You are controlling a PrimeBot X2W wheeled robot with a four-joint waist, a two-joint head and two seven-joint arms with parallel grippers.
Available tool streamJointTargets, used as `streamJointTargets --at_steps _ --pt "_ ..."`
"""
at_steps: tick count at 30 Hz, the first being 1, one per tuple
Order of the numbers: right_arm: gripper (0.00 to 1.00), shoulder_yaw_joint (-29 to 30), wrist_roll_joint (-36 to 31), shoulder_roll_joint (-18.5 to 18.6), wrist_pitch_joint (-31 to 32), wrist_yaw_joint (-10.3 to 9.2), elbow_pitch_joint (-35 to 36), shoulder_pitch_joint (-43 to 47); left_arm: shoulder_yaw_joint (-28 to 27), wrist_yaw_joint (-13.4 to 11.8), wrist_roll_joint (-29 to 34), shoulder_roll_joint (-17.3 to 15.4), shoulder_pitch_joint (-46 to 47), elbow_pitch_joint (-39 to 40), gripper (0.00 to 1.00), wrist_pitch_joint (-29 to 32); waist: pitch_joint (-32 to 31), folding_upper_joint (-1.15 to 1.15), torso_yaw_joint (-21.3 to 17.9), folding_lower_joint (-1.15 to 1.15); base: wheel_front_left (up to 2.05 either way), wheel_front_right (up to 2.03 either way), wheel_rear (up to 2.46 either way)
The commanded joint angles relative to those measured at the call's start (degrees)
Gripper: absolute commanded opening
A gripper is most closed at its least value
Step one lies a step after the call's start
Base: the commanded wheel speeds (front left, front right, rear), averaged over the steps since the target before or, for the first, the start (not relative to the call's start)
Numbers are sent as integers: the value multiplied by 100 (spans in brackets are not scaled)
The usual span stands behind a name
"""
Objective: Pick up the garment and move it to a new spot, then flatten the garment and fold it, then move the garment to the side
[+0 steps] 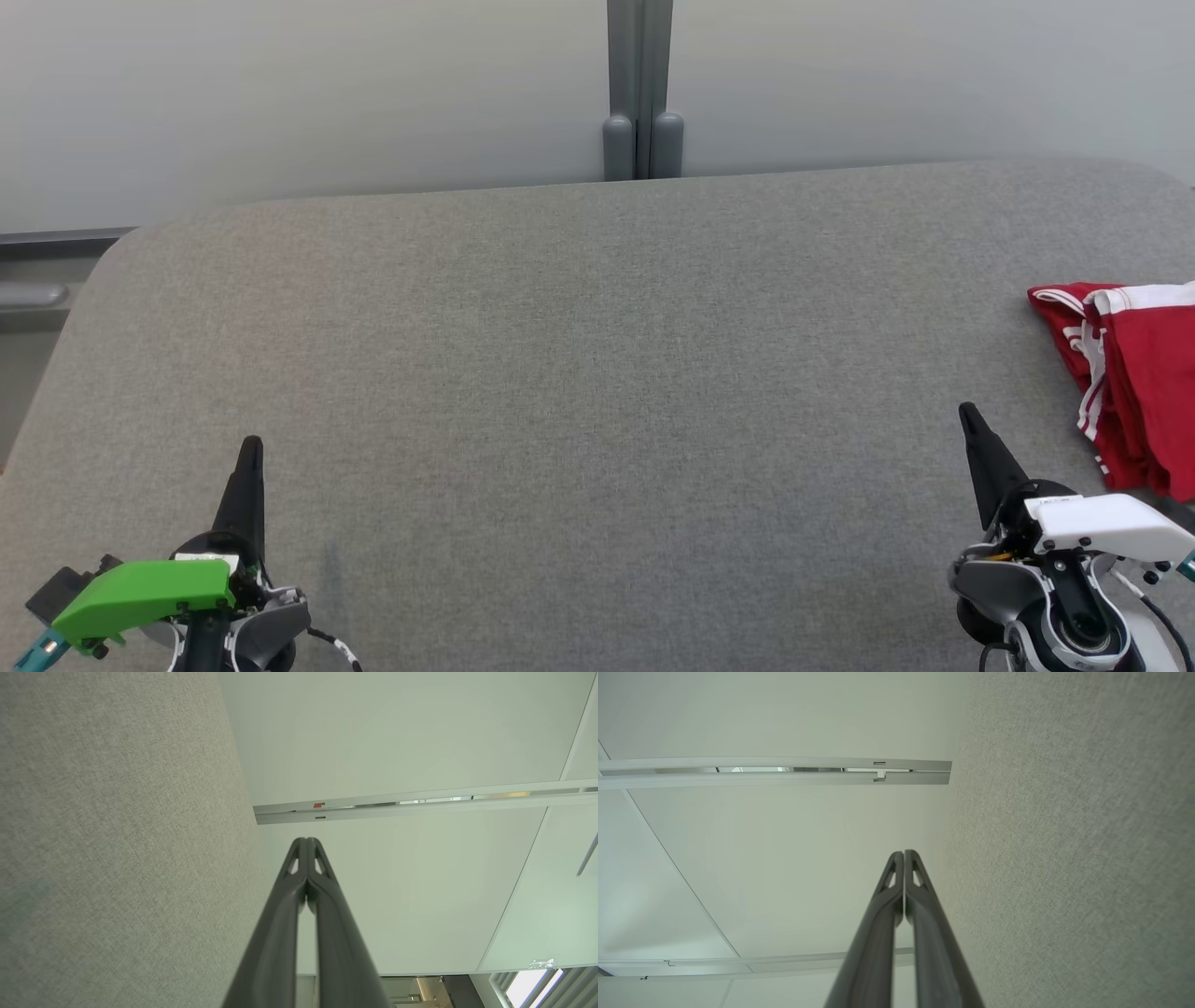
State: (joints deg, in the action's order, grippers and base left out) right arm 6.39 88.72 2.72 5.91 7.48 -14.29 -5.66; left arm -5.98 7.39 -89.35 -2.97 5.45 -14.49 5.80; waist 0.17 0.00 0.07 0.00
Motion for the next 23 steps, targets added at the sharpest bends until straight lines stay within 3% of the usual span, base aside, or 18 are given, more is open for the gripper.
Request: streamJointTargets --at_steps 1,23 --pt "0 13 130 25 30 2 39 -74 -43 17 -113 2 122 43 0 30 0 0 -1 0 0 0 0" --pt "0 22 385 27 83 2 39 -76 -72 18 -313 11 119 55 0 95 1 0 -7 0 0 0 0"
